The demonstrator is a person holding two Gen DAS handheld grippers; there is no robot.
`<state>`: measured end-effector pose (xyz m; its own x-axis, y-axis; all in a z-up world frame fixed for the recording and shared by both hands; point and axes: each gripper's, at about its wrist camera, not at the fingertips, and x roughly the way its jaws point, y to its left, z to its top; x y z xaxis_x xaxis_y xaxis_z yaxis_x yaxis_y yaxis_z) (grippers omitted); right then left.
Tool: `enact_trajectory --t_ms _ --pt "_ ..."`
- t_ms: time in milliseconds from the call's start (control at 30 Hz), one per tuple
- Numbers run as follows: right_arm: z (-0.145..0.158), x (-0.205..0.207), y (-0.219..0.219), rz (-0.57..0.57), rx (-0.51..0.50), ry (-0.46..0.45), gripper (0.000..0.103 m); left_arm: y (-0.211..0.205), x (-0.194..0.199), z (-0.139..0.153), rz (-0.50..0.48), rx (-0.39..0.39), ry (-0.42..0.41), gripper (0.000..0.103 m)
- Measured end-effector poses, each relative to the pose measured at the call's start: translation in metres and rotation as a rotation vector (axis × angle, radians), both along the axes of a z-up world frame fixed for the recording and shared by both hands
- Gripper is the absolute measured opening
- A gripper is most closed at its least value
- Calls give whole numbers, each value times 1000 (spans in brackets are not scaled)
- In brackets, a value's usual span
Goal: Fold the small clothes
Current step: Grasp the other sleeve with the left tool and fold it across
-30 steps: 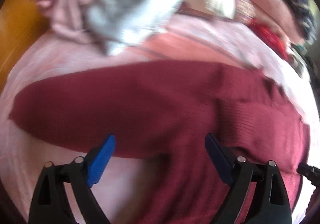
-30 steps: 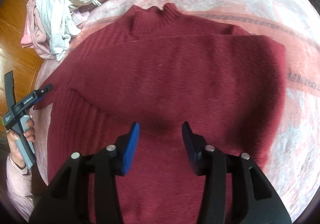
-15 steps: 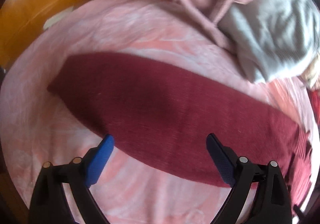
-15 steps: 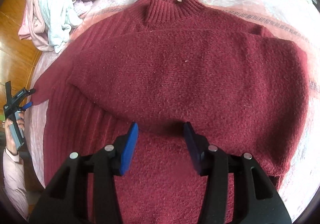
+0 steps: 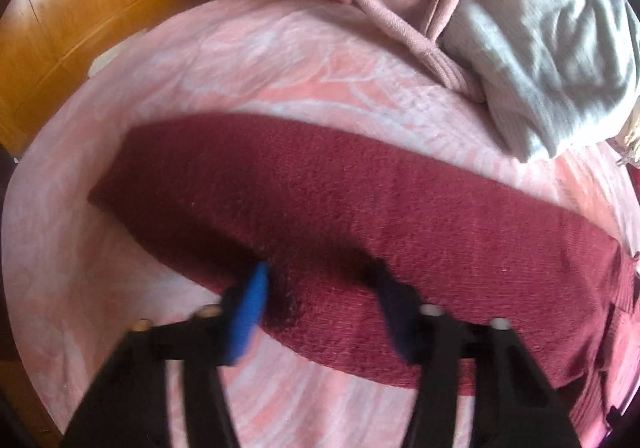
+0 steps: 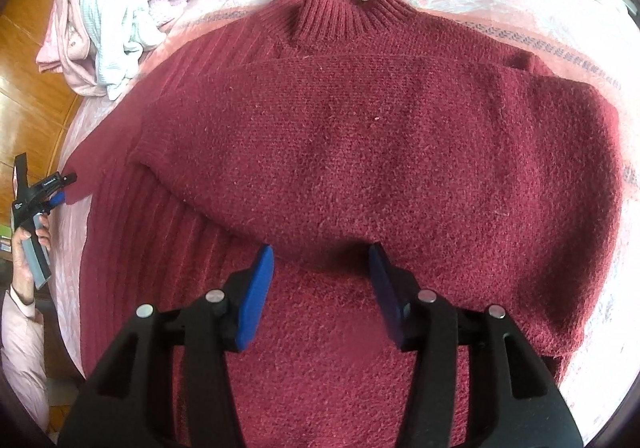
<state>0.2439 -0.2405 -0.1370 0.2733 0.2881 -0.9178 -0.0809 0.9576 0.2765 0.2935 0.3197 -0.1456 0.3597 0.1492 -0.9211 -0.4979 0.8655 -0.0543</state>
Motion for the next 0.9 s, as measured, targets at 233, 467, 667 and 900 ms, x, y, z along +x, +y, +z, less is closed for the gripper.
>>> enact_trajectory --t_ms 233,467,667,900 --pt "1 -3 -1 0 5 -4 50 -2 -3 8 28 -21 -28 9" --pt "1 -3 -2 -1 9 -5 50 -17 -10 43 -34 -102 -220 8" --pt "1 -3 0 0 3 -7 50 -64 -11 69 -180 -164 -312 8" --pt "2 -4 -1 -1 15 -8 50 -163 -10 93 -415 -228 -362 8"
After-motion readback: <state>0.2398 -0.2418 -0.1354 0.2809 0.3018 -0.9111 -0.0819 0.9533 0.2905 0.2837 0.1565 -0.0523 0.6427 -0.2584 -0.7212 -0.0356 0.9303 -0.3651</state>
